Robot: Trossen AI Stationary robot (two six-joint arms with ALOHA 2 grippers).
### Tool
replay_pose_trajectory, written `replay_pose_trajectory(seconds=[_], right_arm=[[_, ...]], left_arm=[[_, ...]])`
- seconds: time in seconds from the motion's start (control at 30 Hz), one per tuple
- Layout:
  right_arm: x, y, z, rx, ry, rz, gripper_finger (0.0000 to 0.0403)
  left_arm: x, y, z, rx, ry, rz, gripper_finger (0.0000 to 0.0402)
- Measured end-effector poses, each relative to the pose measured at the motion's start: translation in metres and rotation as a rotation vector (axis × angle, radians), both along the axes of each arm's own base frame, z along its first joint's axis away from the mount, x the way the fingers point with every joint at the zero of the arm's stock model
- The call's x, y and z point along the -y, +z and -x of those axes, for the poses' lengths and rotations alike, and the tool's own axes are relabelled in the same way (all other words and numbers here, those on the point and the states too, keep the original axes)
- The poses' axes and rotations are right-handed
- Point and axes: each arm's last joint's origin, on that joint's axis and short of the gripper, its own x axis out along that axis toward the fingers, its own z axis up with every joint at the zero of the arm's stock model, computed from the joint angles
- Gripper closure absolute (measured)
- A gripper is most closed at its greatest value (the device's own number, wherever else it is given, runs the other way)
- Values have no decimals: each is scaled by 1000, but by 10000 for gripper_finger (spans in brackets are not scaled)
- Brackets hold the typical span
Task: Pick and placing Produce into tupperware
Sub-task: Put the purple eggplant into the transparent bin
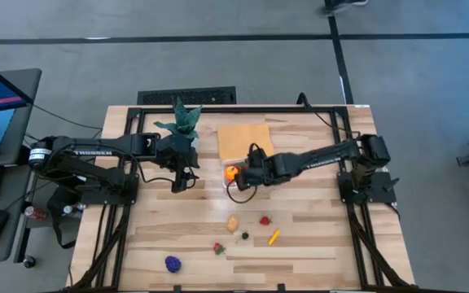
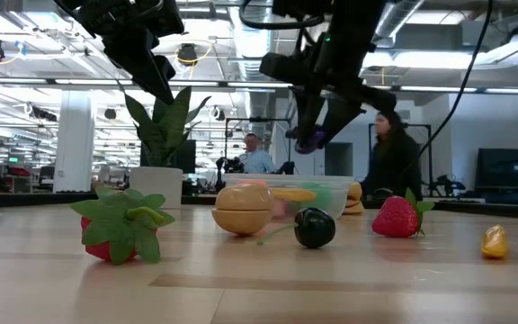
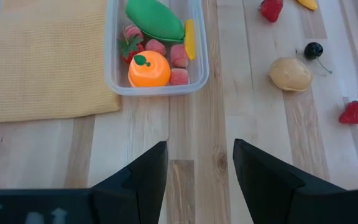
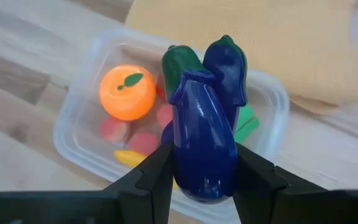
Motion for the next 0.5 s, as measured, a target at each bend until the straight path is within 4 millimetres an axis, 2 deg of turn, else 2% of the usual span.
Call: replay_pose_trajectory(seconds=[0.13, 0.5], right_arm=[[8, 1, -4, 24, 24, -21, 274], [9, 2, -11, 64, 104, -99, 274]], left_arm=[[0, 0, 0, 0, 0, -1, 228], [-1, 1, -1, 16, 7, -16, 228]])
